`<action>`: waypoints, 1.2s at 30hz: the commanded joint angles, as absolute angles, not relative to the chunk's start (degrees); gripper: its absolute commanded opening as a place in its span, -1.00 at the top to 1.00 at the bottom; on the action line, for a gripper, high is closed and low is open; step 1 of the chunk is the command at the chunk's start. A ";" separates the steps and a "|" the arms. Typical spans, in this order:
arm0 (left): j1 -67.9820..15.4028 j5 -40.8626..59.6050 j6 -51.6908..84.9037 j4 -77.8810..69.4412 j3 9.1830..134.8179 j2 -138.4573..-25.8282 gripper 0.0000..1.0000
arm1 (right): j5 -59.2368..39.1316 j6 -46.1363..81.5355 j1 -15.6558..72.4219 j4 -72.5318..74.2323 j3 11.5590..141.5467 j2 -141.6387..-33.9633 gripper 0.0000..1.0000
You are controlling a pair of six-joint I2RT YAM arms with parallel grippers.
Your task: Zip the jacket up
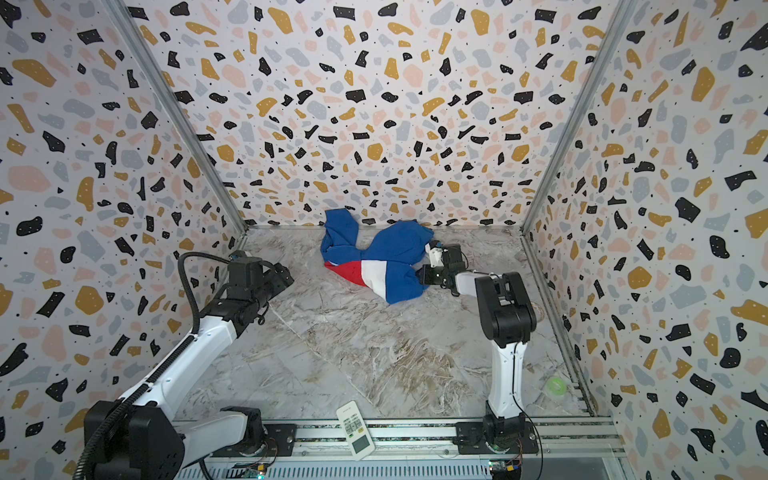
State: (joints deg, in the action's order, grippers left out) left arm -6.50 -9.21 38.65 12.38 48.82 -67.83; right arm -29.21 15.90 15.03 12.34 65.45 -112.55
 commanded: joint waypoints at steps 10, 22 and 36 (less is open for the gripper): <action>-6.86 -0.60 40.38 7.61 39.84 -64.09 -0.84 | -13.70 9.05 53.71 21.03 35.90 -69.43 1.00; -6.86 2.02 41.31 4.84 36.04 -63.02 -0.85 | 5.72 -4.33 62.13 -8.49 64.88 -77.14 -0.57; -6.85 2.94 42.28 2.11 36.09 -66.90 -0.86 | -5.35 -3.13 39.49 -12.49 87.97 -107.40 -0.65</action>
State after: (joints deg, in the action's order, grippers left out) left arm -6.55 2.44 42.11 4.34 36.14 -66.00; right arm -3.33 -4.10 36.64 -6.31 85.43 -107.31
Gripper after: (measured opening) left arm 0.931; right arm 0.822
